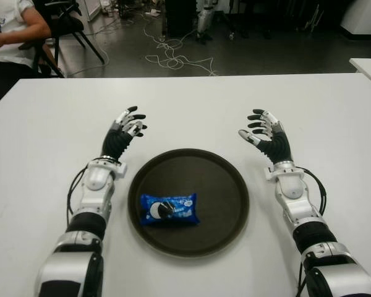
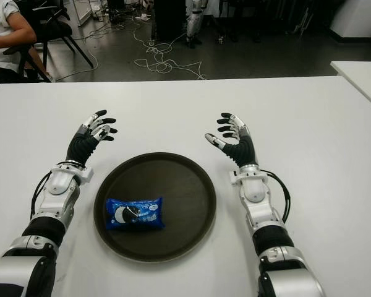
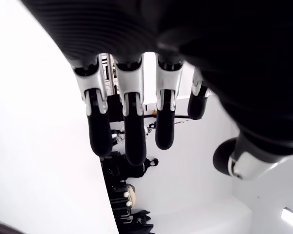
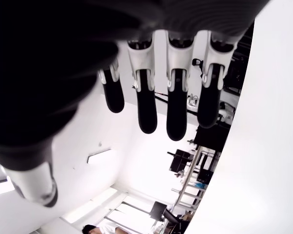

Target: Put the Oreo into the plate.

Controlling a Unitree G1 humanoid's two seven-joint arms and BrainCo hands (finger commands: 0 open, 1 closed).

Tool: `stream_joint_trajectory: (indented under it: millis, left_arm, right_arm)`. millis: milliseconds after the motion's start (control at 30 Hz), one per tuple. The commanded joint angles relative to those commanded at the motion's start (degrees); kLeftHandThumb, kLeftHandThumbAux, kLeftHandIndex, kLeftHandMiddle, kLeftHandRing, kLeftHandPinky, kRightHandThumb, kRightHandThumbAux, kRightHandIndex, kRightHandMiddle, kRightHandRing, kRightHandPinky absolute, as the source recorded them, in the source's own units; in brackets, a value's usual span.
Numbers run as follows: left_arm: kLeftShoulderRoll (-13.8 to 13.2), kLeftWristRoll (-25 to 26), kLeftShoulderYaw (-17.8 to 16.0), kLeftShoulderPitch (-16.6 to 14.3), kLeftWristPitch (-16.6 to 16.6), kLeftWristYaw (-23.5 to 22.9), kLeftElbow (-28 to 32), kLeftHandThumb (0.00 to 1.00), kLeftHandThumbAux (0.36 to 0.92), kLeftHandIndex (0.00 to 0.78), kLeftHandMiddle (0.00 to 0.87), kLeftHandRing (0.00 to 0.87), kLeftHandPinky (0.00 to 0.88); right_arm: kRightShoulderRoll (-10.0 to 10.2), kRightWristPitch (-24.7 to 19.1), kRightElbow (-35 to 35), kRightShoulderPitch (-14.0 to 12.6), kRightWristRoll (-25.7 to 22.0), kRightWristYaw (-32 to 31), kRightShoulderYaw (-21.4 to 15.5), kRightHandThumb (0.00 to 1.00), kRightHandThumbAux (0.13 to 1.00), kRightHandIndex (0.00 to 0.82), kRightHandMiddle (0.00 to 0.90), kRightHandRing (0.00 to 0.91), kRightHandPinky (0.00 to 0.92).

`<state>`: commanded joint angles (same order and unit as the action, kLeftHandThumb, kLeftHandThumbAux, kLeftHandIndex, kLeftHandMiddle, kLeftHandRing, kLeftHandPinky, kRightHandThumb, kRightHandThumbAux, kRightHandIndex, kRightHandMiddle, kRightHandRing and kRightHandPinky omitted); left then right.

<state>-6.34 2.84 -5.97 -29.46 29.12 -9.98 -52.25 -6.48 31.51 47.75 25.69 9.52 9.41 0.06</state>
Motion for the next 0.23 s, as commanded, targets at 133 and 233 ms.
stream_joint_trajectory:
  millis: [133,233]
  left_arm:
    - [-0.02,-0.13,0.06,0.21,0.19,0.52,0.06,0.672,0.521,0.15,0.255,0.303,0.351]
    - [-0.1,-0.22,0.04,0.19,0.32,0.85,-0.13,0.685,0.525,0.149,0.253,0.297,0.347]
  right_arm:
    - [-0.01,0.42,0.77,0.28,0.09,0.37,0.08,0.145,0.625,0.245,0.322,0.331,0.356]
    - [0.09,0.62,1.07,0.36,0.18,0.74,0.13,0.144,0.629,0.243,0.322,0.332,0.358]
